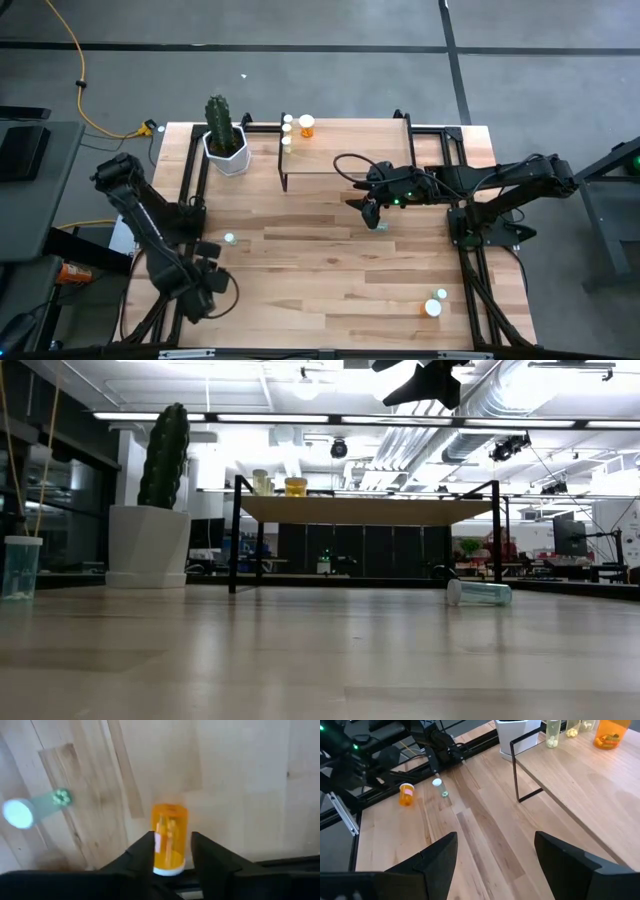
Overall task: Pick and place medicine bottles onto shelf by color
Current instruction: Align the left orange pill bottle with the other yellow pill bottle on the shelf
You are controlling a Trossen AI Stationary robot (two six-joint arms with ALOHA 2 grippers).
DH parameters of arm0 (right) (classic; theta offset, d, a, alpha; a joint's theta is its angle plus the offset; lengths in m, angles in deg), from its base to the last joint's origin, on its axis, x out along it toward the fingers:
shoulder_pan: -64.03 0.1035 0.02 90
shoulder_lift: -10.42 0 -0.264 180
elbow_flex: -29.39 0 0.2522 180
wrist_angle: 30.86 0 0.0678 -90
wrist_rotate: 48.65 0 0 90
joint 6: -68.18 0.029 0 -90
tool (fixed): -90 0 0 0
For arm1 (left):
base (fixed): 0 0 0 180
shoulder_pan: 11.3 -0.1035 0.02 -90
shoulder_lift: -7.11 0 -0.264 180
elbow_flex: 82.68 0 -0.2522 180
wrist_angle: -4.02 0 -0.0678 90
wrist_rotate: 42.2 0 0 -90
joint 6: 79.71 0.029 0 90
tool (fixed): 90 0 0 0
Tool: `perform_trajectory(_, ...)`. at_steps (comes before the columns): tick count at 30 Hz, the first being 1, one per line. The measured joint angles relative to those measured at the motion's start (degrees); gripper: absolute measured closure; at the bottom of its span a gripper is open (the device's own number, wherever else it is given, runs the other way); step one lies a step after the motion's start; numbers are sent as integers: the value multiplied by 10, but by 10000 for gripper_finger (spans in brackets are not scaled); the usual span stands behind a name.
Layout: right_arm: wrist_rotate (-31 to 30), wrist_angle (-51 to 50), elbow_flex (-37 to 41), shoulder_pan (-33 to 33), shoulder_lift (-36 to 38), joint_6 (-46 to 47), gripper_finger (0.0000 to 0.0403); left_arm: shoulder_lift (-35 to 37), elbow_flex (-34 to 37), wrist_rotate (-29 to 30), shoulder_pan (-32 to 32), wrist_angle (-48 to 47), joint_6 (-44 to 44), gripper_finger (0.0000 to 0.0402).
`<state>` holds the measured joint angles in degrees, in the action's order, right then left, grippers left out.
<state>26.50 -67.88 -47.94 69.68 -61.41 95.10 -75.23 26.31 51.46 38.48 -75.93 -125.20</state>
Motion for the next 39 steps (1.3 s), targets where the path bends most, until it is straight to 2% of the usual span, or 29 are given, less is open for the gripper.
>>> perform_trajectory(8, 0, 0, 0, 0, 0, -2, 146, -7, 12, -5, 26, 20, -38, 166)
perform_trajectory(12, 0, 0, 0, 0, 0, 0, 146, -13, 40, -22, 13, 72, -31, 132)
perform_trajectory(21, 0, 1, 0, 0, 0, 0, 146, -19, 98, -13, -37, 74, -14, 122)
perform_trajectory(30, 0, 0, 0, 0, 0, 16, 146, -19, 134, -21, -41, 105, 12, 122)
perform_trajectory(39, 0, 0, 0, 0, 0, 16, 146, -19, 134, -19, -41, 110, 46, 123)
